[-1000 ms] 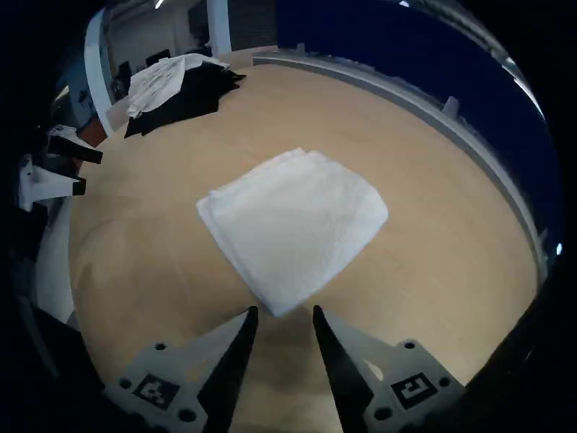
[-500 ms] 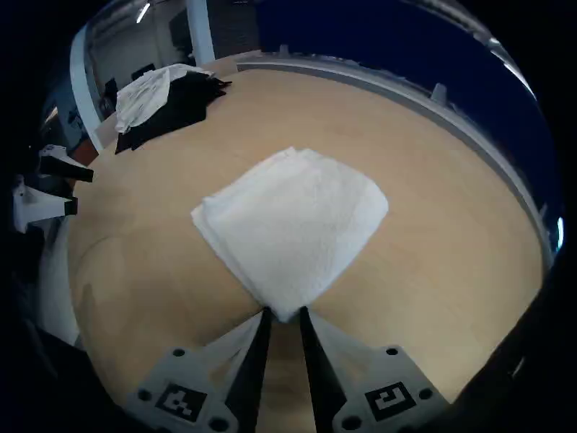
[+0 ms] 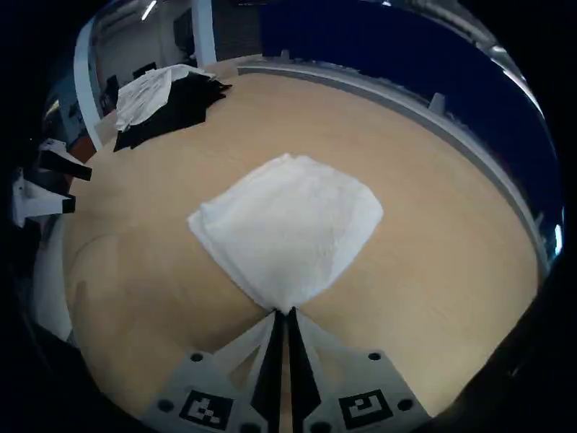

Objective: Fold towel

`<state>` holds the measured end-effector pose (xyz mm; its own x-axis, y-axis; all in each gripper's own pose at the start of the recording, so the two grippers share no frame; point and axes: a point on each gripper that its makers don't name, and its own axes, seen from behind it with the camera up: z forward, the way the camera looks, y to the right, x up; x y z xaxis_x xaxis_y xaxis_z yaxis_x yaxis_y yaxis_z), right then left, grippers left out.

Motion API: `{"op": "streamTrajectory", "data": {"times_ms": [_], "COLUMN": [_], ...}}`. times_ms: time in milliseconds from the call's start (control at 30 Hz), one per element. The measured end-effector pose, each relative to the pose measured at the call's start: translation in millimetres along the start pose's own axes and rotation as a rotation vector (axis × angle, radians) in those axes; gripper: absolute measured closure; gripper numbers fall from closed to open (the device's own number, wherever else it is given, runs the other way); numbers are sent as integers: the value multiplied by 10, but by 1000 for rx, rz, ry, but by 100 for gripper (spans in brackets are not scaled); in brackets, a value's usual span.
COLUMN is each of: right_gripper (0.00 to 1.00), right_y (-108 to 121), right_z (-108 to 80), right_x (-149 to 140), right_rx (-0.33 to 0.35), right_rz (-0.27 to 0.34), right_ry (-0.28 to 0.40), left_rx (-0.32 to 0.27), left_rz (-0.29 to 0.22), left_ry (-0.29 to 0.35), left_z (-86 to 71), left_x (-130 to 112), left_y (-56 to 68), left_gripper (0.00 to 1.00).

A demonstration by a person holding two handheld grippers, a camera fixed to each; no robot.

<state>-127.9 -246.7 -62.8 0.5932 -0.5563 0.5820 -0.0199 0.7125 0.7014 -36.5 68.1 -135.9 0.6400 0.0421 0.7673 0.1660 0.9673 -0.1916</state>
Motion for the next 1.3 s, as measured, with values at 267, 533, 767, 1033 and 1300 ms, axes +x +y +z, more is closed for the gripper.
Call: {"op": "streamTrajectory", "data": {"times_ms": [267, 533, 767, 1033, 1300], "right_gripper": [96, 96, 96, 96, 96], "right_y": [44, 120, 140, 253, 481], "right_z": [-247, -572, -831, -1044, -1267], "right_x": [431, 1052, 1418, 1578, 1521], "right_rx": [3, -1, -9, -22, -54], "right_rz": [-29, -83, -136, -132, -117], "right_ry": [87, 181, 232, 260, 269], "left_rx": [2, 7, 11, 17, 8], "left_rz": [4, 13, 18, 31, 48], "left_ry": [8, 25, 42, 55, 63], "left_z": [-20, -22, -37, -45, -33], "left_x": [49, 139, 212, 277, 346], "left_y": [7, 27, 39, 48, 126], "left_gripper": [7, 7, 7, 7, 7]}}
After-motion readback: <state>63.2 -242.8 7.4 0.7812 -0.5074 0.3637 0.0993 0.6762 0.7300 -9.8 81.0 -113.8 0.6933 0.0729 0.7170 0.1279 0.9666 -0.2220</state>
